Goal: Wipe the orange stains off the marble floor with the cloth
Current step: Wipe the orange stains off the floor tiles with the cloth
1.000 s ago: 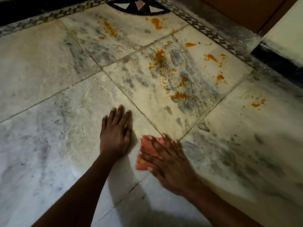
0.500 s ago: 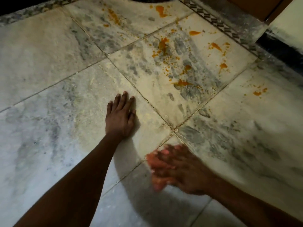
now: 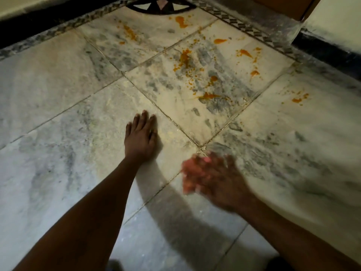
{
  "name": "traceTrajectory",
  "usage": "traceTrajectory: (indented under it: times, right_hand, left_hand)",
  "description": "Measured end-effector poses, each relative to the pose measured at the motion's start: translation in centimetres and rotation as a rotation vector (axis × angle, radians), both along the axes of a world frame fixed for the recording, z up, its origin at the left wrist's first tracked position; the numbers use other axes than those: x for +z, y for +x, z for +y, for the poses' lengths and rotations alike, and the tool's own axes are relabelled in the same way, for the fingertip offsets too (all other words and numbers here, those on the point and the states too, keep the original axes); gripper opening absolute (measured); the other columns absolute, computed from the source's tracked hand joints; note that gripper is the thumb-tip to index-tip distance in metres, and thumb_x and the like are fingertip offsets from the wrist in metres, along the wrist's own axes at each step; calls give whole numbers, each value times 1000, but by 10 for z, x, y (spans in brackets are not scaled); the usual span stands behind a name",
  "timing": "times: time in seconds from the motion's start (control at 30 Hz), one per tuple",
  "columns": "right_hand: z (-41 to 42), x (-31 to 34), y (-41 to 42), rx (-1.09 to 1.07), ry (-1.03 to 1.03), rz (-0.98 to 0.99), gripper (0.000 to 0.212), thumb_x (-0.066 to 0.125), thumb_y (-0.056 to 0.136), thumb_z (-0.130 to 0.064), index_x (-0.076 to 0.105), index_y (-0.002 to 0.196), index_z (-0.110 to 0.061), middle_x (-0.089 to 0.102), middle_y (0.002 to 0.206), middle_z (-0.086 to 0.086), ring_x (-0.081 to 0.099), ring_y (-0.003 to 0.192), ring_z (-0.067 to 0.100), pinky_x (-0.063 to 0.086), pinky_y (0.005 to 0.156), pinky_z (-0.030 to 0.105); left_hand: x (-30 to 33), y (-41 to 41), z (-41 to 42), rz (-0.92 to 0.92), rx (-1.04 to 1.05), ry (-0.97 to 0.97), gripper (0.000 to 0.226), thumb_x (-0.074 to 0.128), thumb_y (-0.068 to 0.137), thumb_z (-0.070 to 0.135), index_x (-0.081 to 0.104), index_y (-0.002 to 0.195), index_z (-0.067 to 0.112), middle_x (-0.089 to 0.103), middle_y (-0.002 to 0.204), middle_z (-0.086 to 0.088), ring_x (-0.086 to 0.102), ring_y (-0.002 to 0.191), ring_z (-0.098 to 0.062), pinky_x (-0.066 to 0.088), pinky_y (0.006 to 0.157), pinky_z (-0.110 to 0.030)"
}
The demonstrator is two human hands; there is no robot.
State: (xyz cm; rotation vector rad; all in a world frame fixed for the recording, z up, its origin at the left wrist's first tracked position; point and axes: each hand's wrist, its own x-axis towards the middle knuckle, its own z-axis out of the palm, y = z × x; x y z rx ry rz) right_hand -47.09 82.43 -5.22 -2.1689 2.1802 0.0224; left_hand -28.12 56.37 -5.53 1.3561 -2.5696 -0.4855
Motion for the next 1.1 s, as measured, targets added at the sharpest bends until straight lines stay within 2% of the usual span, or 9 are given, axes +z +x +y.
traceTrajectory:
  times: [0.1, 0.23, 0.3, 0.5, 0.57, 0.7, 0.77, 0.9, 1.1]
  right_hand:
    - [-17, 2, 26, -370, -43, -105, 54, 28, 104, -61, 24, 158, -59, 9, 177, -6, 3, 162, 39, 9, 125, 67]
    - [-3, 1, 64, 192, 3, -128, 71, 38, 102, -61, 10, 166, -45, 14, 177, -8, 9, 163, 29, 11, 126, 57]
    - [-2, 2, 28, 212, -25, -44, 69, 32, 104, -64, 5, 165, -48, 14, 176, -10, 11, 162, 25, 12, 125, 60]
    - [-32, -9, -45, -862, -165, -61, 57, 29, 103, -62, 38, 158, -48, 30, 172, 5, 23, 158, 43, 9, 123, 67]
    - [-48, -7, -22, -912, -145, -151, 60, 28, 100, -64, 39, 157, -49, 28, 173, 7, 15, 159, 46, 10, 124, 70]
    - [-15, -9, 5, -425, -73, -34, 54, 26, 104, -65, 20, 158, -61, 13, 177, -6, 12, 162, 39, 0, 123, 69]
    - [3, -13, -22, -666, -113, 12, 57, 28, 102, -65, 16, 158, -61, 17, 176, -6, 18, 160, 38, 1, 121, 71]
    - [-28, -12, -75, -1330, -229, -167, 67, 37, 94, -63, 36, 159, -46, 21, 174, 12, 11, 159, 50, 1, 125, 67]
    - [-21, -7, -35, -563, -55, -91, 59, 22, 101, -72, 16, 159, -60, 8, 178, -2, 4, 163, 39, 8, 126, 65]
  left_hand:
    - [-1, 0, 0, -8, 4, -4, 65, 31, 101, 45, 29, 165, 30, 17, 176, 0, 13, 163, -25, 11, 130, -50]
    - [4, -2, 0, -10, 0, 19, 67, 30, 100, 45, 29, 165, 29, 16, 176, 0, 11, 163, -25, 8, 130, -48]
    - [4, -4, 0, -20, 10, 31, 69, 29, 99, 46, 28, 166, 29, 14, 176, -1, 9, 164, -25, 6, 131, -49]
    - [13, -42, 11, -114, -126, 154, 84, 32, 87, 45, 24, 165, 15, 6, 177, -8, 3, 163, -37, 7, 128, -58]
    - [16, -62, 21, -139, -187, 160, 85, 29, 88, 45, 22, 166, 14, 3, 177, -8, 0, 163, -38, 7, 128, -59]
    - [14, -80, 36, -88, -84, 152, 82, 25, 89, 49, 24, 166, 18, 5, 177, -12, -1, 163, -39, 7, 130, -58]
    - [6, -80, 44, -60, -78, 81, 82, 17, 92, 54, 23, 167, 20, 4, 177, -10, 0, 163, -35, 6, 131, -55]
    - [-5, -81, 53, -3, -54, -4, 75, 20, 97, 52, 29, 165, 23, 13, 176, -7, 7, 164, -30, 10, 131, -52]
    - [-5, -81, 53, 3, -28, -40, 72, 26, 97, 50, 37, 162, 21, 22, 174, -10, 15, 162, -32, 16, 129, -54]
